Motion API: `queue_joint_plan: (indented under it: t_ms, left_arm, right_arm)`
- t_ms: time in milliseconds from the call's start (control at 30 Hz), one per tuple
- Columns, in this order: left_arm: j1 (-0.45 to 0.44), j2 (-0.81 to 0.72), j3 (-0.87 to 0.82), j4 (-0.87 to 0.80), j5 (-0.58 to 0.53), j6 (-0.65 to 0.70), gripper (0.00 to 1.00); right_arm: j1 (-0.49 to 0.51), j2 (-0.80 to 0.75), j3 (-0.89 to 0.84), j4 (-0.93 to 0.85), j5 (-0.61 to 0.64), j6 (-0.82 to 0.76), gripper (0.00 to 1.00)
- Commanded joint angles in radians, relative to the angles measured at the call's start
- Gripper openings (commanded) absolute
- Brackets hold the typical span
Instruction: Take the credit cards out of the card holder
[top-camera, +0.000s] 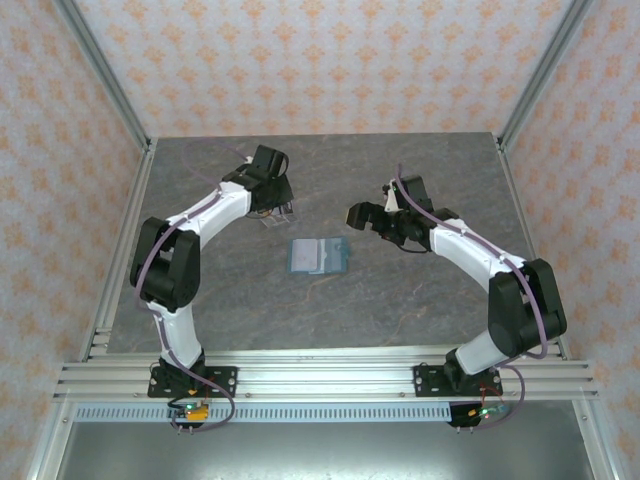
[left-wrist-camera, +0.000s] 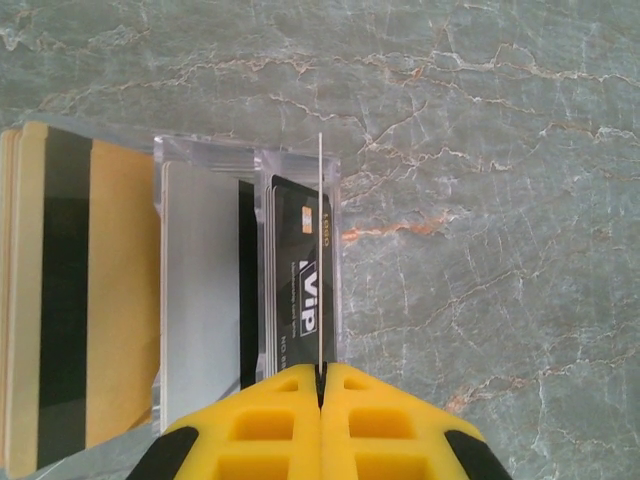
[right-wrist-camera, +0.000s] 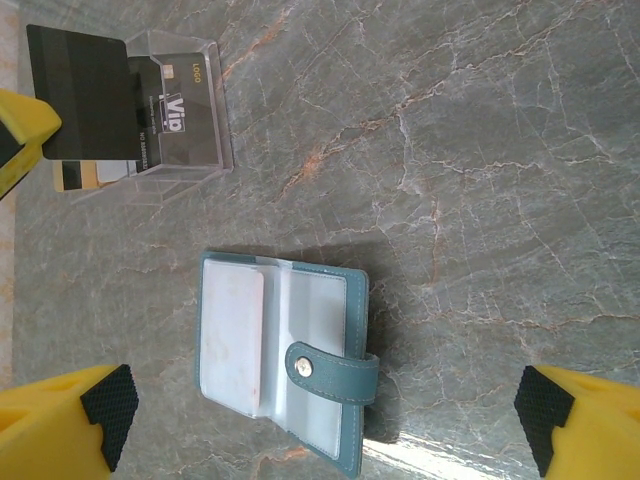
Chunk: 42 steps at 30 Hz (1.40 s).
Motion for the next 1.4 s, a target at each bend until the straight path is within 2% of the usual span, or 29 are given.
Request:
queue_joint_plan:
  t_ms: [0,333,433,700,933,1167,1267,1367]
  left_arm:
    - [-0.002,0.045,0.045,0.023,-0.043,-0.006,0.00]
    - [-0.014,0.059,0.028,0.016,-0.102,-0.008,0.00]
    - [-0.014,0.066,0.023,0.027,-0.073,-0.010,0.01]
    - [-0.014,0.051,0.043,-0.017,-0.044,-0.009,0.19]
    - [-0.013,0.004,0.054,-0.063,-0.037,0.008,0.25]
    - [-0.005,-0.154,-0.037,-0.104,-0.052,0.002,0.48]
    - [-0.002,-0.255,-0.124,-0.123,-0.074,-0.004,0.58]
    - [0.006,-0.356,-0.228,-0.129,-0.085,-0.010,0.70]
  right_arm:
    - [0.003,-0.004,-0.005,-0.006,-0.001,-0.009,0.99]
    - [0.003,-0.002,-0.005,-0.016,-0.003,-0.007,0.99]
    - [0.003,-0.001,-0.003,-0.017,-0.006,-0.007,0.99]
    - [0.003,-0.003,-0.002,-0.030,-0.006,-0.007,0.99]
    - [0.003,-0.004,0.003,-0.035,-0.009,-0.003,1.00]
    - [0.009,-0.008,0.023,-0.086,0.023,-0.001,0.97]
    - [0.066,-0.003,0.057,-0.137,0.092,-0.009,0.93]
    - [0.166,0.033,0.119,-0.199,0.189,-0.014,0.88]
